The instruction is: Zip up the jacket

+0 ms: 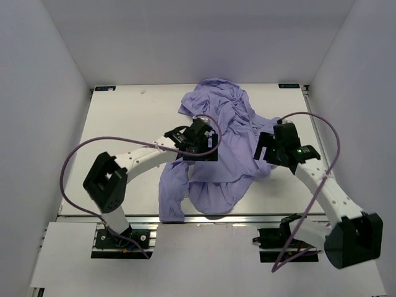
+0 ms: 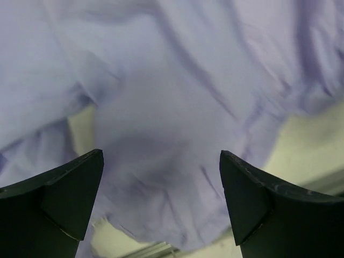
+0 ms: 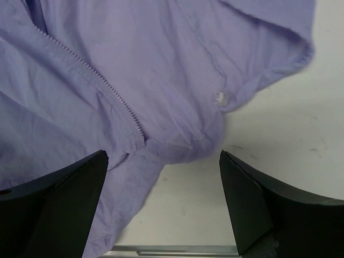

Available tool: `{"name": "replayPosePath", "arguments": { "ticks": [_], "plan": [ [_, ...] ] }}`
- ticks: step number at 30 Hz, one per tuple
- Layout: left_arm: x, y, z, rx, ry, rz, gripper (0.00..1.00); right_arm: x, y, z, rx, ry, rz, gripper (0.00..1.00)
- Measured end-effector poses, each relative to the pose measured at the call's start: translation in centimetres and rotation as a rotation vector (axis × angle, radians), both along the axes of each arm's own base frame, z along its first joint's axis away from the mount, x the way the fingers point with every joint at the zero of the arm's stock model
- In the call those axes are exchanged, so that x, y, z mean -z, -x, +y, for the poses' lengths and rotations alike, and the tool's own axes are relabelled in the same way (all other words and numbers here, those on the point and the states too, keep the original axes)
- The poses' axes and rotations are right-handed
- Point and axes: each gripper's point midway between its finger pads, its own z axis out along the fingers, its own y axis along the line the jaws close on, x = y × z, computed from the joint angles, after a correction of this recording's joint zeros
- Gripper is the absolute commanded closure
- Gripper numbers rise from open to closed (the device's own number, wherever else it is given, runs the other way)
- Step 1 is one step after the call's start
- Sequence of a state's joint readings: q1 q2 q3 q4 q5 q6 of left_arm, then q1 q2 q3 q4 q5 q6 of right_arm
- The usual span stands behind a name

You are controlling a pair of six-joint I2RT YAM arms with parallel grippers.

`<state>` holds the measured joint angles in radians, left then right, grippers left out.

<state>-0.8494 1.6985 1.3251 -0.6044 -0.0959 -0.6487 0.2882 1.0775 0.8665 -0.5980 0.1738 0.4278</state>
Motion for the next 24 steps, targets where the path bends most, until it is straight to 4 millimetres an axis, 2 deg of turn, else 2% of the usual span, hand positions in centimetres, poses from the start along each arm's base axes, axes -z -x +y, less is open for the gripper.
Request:
{"name": "replayPosePath", "arguments": {
  "ticks": [2,6,8,11,17,24],
  "plan": [
    [2.0,-1.7,0.9,-0.039,-0.005,0.034,0.02,1.6,-0.6,0.8,-0.03,-0.011,0.048,0.11],
    [6.3,-3.6,0.1,-0.04,0.007,0.124,0.02,5.2,-1.4,2.4,-0.074,-0.044,0.147,0.11],
    [8.5,-4.8,-0.1,-0.045,0.015,0.171,0.02,6.8,-0.9,3.0,-0.093,-0.071,0.185,0.11],
    [8.0,-7.7,0.1,-0.074,0.091,0.173,0.02,8.5,0.7,3.7,-0.119,-0.113,0.238,0.11],
    [8.1,-12.2,3.1,-0.153,0.16,0.166,0.02,11.1,3.2,4.7,-0.164,-0.184,0.304,0.11],
    [8.0,-16.6,6.0,-0.179,0.161,0.123,0.02,10.9,3.4,5.0,-0.18,-0.218,0.267,0.11]
  ]
}}
